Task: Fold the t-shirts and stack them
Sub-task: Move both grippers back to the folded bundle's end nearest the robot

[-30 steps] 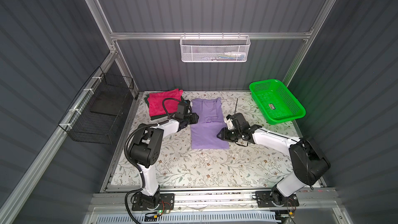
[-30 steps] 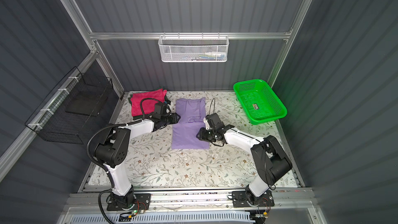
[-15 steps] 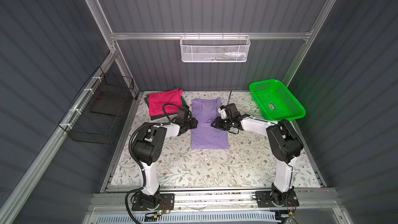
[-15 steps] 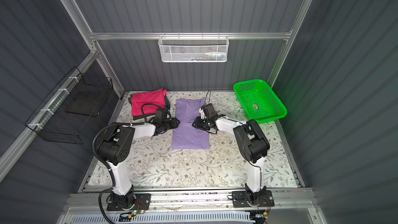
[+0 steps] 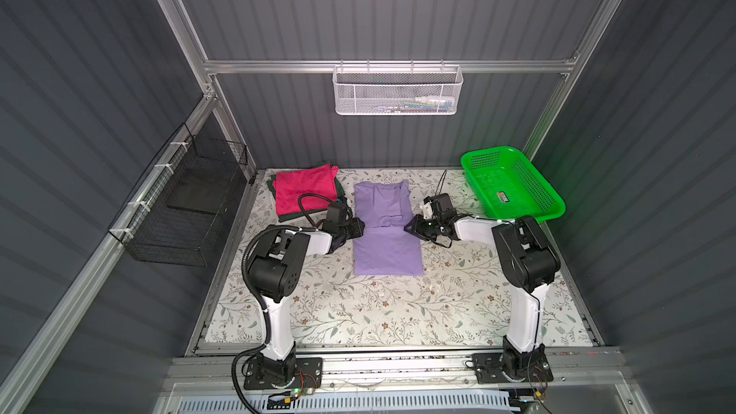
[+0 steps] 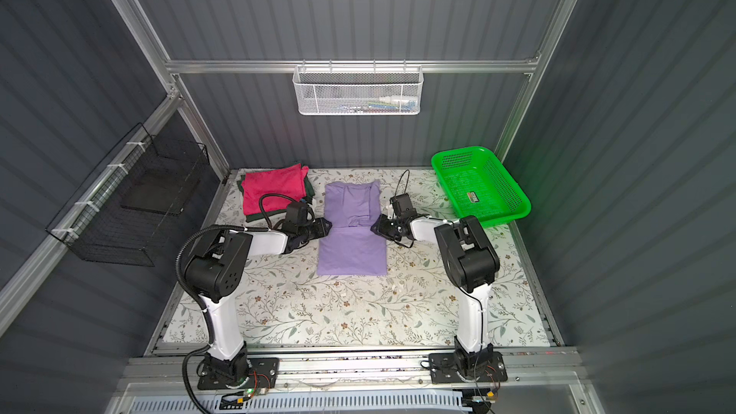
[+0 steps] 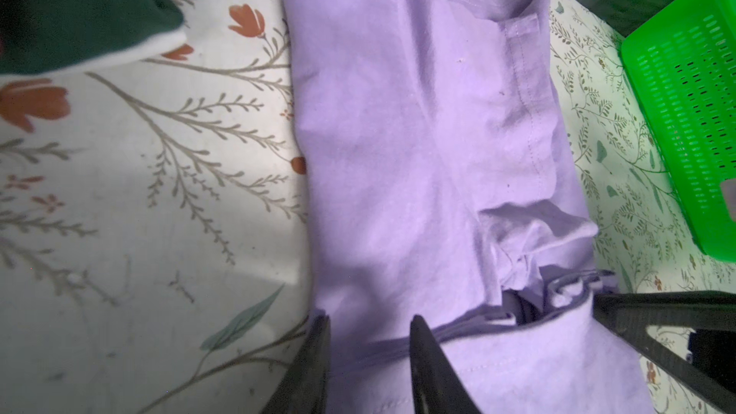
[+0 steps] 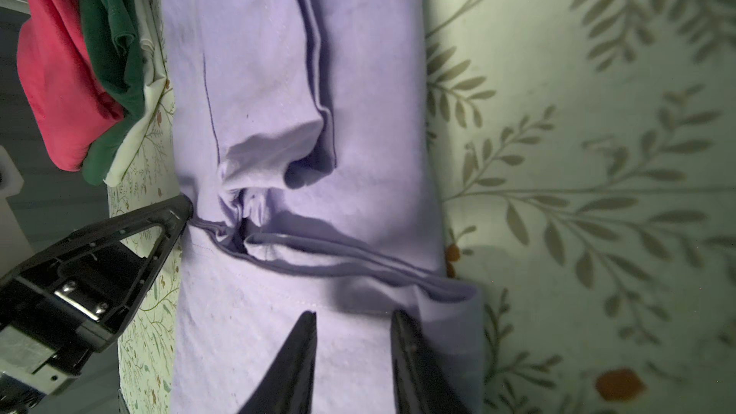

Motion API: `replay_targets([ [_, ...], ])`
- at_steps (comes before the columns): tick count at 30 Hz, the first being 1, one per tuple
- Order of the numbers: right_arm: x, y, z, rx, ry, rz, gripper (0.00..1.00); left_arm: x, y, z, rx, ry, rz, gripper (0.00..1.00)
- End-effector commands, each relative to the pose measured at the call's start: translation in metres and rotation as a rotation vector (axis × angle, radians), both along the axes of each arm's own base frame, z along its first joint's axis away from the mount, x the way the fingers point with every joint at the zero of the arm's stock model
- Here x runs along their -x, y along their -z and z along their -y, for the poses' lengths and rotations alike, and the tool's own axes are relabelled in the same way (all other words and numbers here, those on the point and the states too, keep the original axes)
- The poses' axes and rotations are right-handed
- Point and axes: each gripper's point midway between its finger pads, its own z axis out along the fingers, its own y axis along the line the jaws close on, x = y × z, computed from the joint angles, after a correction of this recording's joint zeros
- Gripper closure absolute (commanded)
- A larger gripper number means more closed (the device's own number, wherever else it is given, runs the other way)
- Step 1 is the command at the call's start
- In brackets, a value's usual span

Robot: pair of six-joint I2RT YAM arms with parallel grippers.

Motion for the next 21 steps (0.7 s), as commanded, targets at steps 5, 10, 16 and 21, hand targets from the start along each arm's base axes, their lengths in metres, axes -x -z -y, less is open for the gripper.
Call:
replay_targets([
  [5,0.022,-0.024,0.020,0.051,0.005,0.064,0.65,0.036,-0.037,-0.009,0.016,0.049,0.005,0.65],
  [10,0.066,-0.039,0.023,0.013,-0.006,0.051,0.64,0.097,-0.049,-0.007,0.064,0.140,-0.100,0.64],
  [16,0.121,-0.023,0.017,0.001,-0.031,-0.030,0.64,0.177,-0.030,0.032,0.180,0.390,-0.287,0.64],
  [21,0.145,-0.009,0.019,0.002,-0.011,-0.084,0.64,0.195,-0.002,0.036,0.145,0.374,-0.351,0.65],
])
